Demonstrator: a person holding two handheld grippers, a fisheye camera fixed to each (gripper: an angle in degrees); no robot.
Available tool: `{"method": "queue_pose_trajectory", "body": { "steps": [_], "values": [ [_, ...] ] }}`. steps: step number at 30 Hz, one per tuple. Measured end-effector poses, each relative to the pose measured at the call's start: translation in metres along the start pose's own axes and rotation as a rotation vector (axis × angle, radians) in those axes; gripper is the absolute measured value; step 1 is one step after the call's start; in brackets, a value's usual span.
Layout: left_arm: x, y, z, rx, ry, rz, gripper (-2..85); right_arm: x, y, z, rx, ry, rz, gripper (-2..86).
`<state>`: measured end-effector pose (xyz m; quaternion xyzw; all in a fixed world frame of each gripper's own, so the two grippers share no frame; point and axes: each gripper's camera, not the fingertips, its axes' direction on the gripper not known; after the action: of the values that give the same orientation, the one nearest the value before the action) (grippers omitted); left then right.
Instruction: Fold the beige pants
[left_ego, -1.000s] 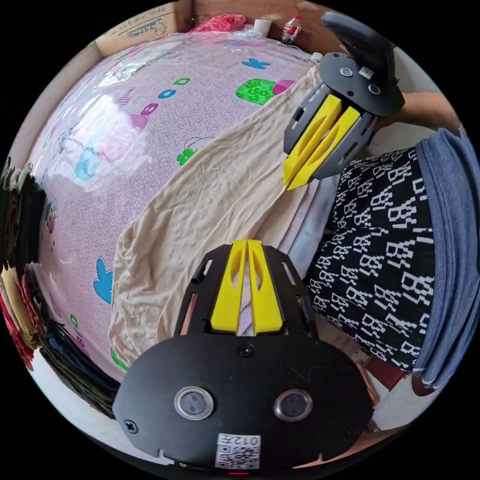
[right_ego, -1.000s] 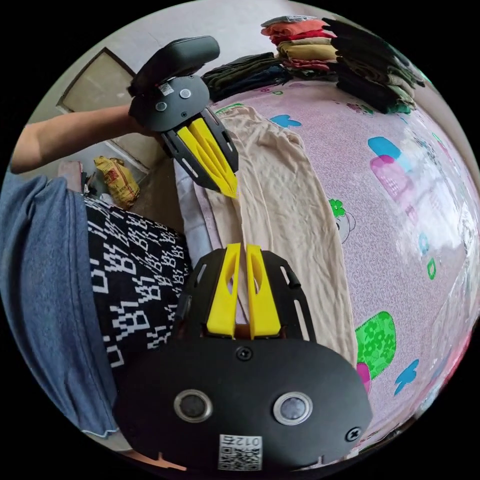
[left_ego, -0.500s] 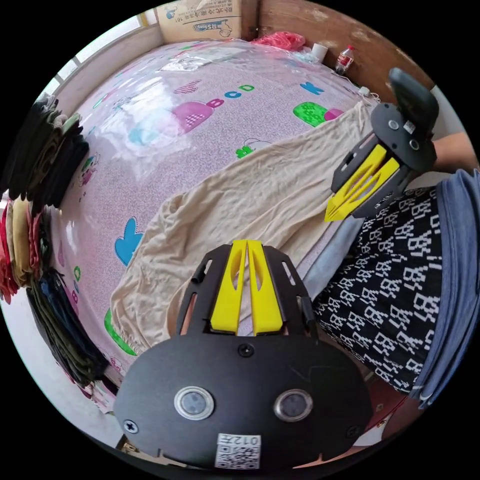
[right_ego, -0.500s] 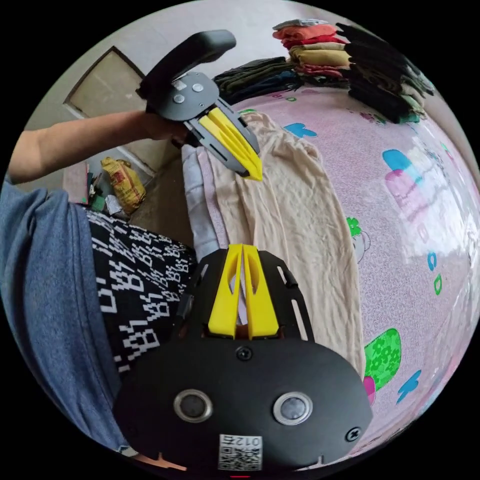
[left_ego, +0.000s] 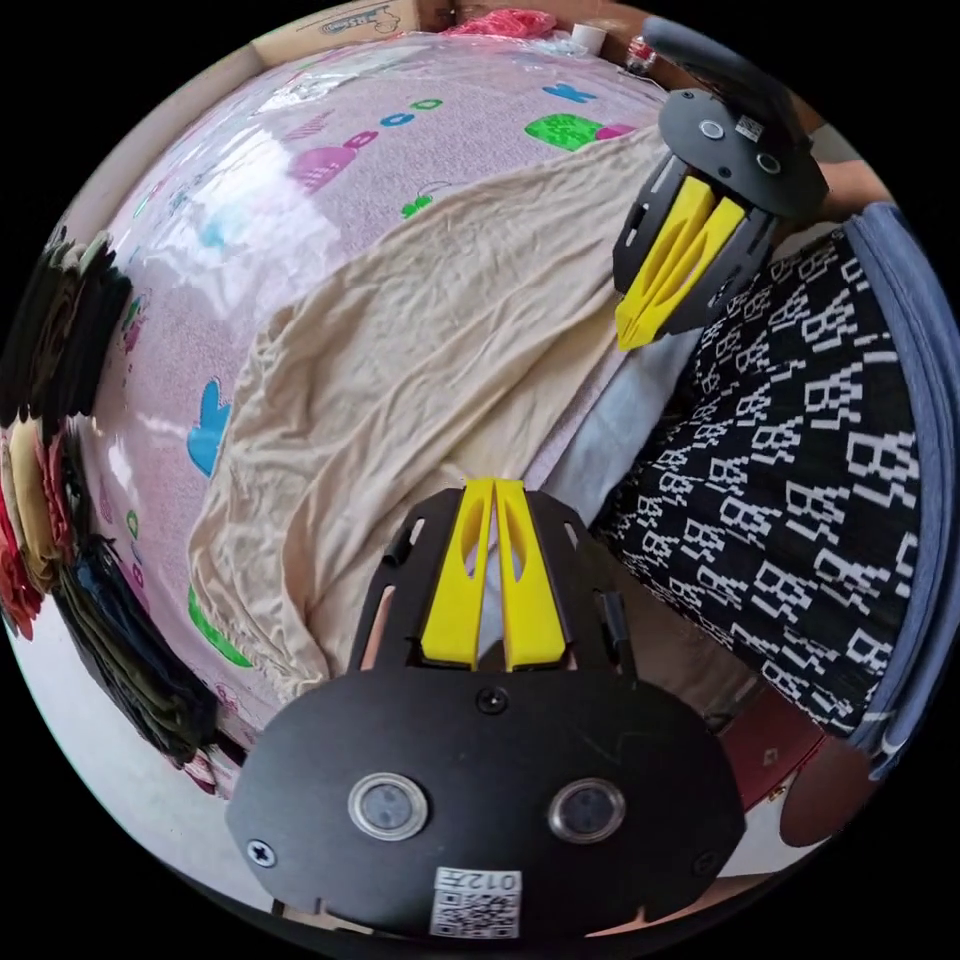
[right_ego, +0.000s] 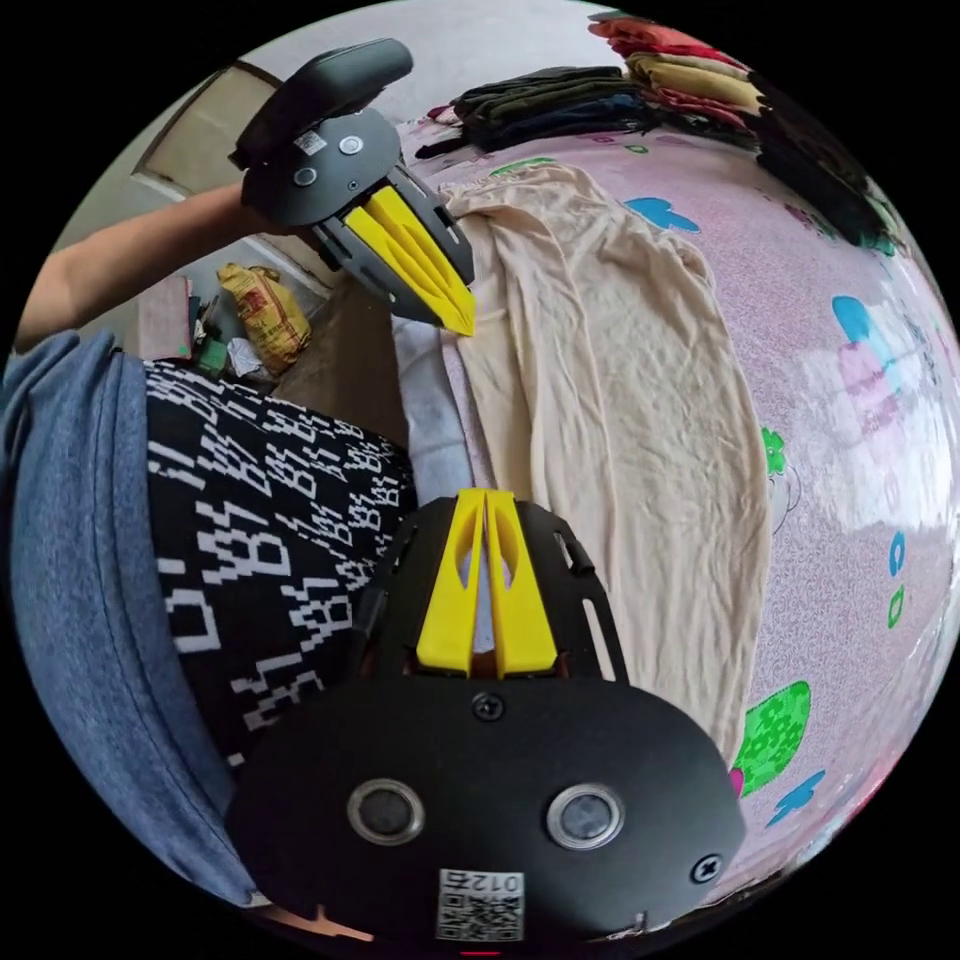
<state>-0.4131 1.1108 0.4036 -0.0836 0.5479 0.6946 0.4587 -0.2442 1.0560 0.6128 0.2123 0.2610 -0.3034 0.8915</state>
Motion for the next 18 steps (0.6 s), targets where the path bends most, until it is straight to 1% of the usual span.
{"method": "queue_pose_trajectory", "body": {
  "steps": [3, 6, 8, 13, 15, 18],
  "values": [
    [-0.011, 0.015, -0.016, 0.065, 0.027, -0.114, 0.3, 0.008, -0.015, -0.018, 0.099, 0.020, 0.061, 0.5],
    [-0.028, 0.034, -0.033, 0.144, 0.039, -0.258, 0.3, 0.016, -0.040, -0.017, 0.115, 0.041, 0.088, 1.1],
    [-0.038, 0.046, -0.038, 0.156, 0.048, -0.330, 0.3, 0.019, -0.056, -0.011, 0.105, 0.031, 0.087, 1.4],
    [-0.053, 0.079, -0.051, 0.150, 0.055, -0.439, 0.2, 0.022, -0.087, 0.013, 0.023, -0.018, 0.107, 1.4],
    [-0.061, 0.097, -0.056, 0.126, 0.060, -0.487, 0.2, 0.010, -0.094, 0.013, 0.014, -0.074, 0.054, 1.1],
    [-0.076, 0.124, -0.063, 0.081, 0.031, -0.582, 0.3, -0.008, -0.099, 0.013, -0.017, -0.099, -0.028, 1.0]
  ]
}}
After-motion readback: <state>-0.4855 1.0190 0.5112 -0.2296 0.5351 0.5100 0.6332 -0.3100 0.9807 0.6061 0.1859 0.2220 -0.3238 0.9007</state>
